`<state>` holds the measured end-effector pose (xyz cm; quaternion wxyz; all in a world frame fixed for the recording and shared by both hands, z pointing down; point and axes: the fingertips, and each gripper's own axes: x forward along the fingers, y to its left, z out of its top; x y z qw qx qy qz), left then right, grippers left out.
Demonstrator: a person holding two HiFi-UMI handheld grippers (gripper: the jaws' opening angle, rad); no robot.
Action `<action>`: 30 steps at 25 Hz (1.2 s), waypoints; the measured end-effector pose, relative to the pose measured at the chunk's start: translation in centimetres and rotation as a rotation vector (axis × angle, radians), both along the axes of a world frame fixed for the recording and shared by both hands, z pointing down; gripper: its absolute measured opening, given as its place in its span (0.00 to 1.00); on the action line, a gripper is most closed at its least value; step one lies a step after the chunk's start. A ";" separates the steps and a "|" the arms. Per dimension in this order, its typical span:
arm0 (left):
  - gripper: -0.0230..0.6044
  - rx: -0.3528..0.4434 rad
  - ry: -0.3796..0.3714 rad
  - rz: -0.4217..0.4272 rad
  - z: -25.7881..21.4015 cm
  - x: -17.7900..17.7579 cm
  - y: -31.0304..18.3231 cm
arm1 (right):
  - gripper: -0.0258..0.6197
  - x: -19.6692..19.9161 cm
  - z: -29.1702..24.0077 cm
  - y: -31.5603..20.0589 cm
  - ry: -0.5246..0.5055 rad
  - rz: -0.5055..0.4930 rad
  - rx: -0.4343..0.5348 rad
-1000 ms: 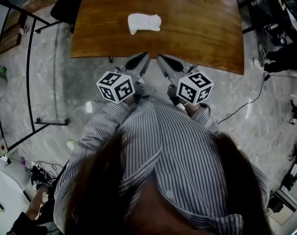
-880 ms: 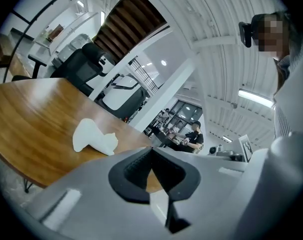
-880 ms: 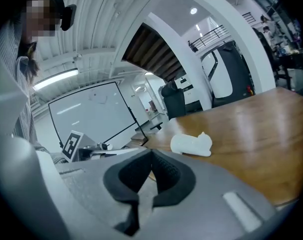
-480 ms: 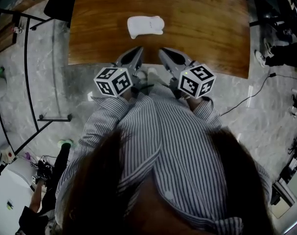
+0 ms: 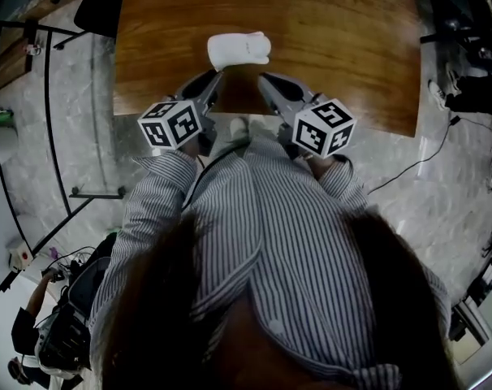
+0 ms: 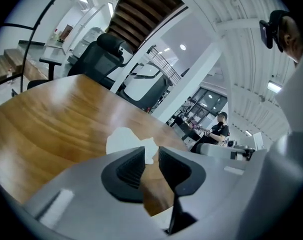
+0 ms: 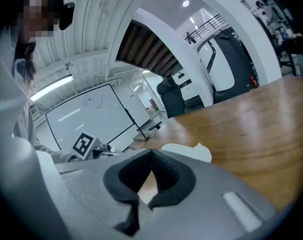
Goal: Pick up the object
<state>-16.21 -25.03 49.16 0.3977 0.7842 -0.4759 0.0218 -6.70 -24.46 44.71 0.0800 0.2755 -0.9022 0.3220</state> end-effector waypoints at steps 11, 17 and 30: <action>0.49 -0.165 -0.119 0.122 2.8 -1.5 -6.3 | 0.04 3.4 2.1 -1.8 -0.010 0.081 -0.070; 0.52 -0.309 -0.097 0.162 5.5 -1.1 -7.1 | 0.04 4.6 3.2 -3.1 -0.016 0.112 -0.099; 0.51 -0.461 -0.002 0.184 8.1 -0.7 -7.9 | 0.04 5.3 5.5 -3.9 -0.030 0.138 -0.156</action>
